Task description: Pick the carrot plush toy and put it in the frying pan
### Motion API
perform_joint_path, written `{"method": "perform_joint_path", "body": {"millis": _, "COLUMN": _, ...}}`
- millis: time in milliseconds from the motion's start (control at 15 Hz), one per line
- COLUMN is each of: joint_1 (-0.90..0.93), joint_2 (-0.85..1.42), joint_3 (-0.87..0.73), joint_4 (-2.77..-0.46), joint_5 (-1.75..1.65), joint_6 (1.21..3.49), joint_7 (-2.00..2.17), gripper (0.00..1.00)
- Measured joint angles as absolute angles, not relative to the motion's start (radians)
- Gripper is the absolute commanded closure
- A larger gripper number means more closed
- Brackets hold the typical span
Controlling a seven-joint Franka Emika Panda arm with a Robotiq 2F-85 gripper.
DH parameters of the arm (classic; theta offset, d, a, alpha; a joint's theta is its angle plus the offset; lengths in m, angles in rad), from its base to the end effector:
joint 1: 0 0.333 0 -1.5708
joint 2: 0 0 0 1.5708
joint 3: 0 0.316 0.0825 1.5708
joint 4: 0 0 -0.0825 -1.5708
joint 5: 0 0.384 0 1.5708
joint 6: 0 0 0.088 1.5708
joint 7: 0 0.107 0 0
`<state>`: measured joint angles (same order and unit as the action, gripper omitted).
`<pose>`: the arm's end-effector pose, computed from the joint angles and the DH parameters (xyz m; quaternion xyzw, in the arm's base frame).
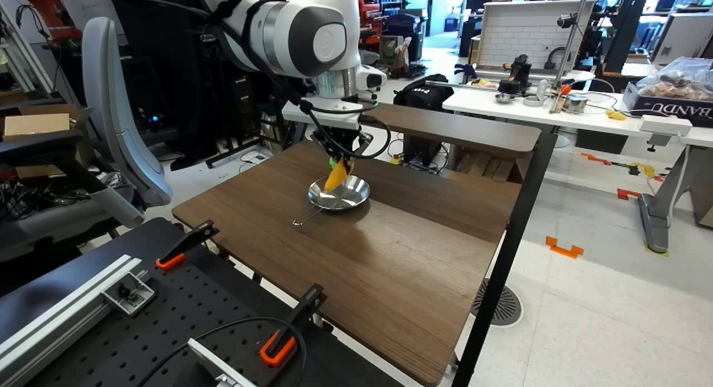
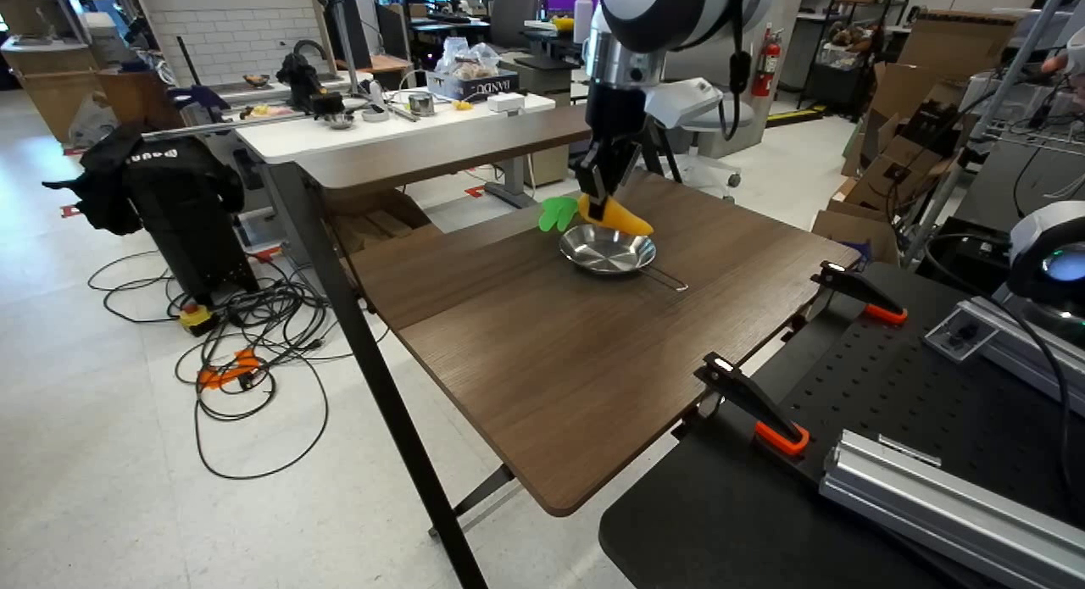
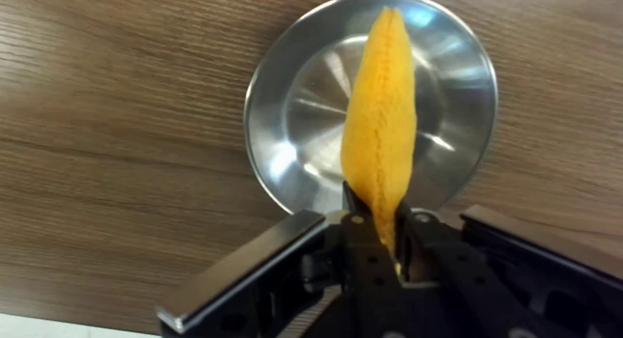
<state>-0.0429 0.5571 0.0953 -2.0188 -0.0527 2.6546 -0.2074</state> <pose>0.6082 0.0324 0.1794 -0.9887 -0.1439 -0.0418 0.0084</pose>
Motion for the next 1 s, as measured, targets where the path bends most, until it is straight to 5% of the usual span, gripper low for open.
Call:
{"method": "perform_joint_path", "body": {"millis": 533, "joint_1": -0.024, "joint_2": 0.553, "joint_3": 0.094, "joint_4": -2.045, "joint_5": -0.053, "joint_6": 2.645, "joint_7": -0.206, "gripper": 0.05}}
{"method": "perform_joint_path", "body": {"millis": 1000, "joint_1": -0.022, "joint_2": 0.458, "joint_3": 0.093, "joint_4": -2.103, "joint_5": -0.053, "joint_6": 2.645, "joint_7": -0.201, "gripper": 0.00}}
